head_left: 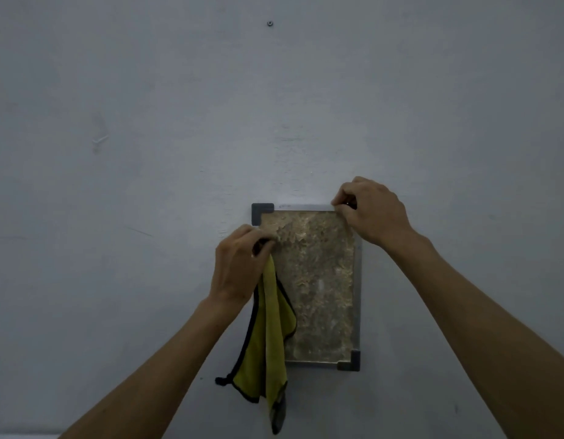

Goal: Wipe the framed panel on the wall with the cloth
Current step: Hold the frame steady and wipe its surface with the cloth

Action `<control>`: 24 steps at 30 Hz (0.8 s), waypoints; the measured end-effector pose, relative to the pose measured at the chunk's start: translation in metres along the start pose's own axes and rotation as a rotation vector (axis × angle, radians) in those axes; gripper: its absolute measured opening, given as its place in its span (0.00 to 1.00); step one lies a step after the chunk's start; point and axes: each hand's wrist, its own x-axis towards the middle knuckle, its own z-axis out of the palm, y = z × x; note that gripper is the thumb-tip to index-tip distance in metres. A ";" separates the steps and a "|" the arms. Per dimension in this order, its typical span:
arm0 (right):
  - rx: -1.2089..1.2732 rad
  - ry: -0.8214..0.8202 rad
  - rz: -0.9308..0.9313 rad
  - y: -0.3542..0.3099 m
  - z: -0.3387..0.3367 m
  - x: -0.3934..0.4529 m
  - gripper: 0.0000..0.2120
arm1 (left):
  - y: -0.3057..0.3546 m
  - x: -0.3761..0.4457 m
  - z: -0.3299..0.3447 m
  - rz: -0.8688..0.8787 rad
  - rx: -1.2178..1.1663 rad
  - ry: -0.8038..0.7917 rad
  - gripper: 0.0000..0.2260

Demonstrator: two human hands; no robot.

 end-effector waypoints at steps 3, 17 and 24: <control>-0.005 0.004 -0.006 0.000 0.000 0.000 0.03 | -0.002 -0.010 0.000 0.077 -0.018 -0.114 0.05; -0.004 0.011 -0.011 0.002 0.002 0.000 0.03 | 0.002 -0.009 -0.004 0.271 0.055 -0.292 0.04; -0.004 0.017 -0.009 0.000 0.002 0.000 0.03 | 0.005 0.034 -0.006 0.176 0.013 -0.088 0.04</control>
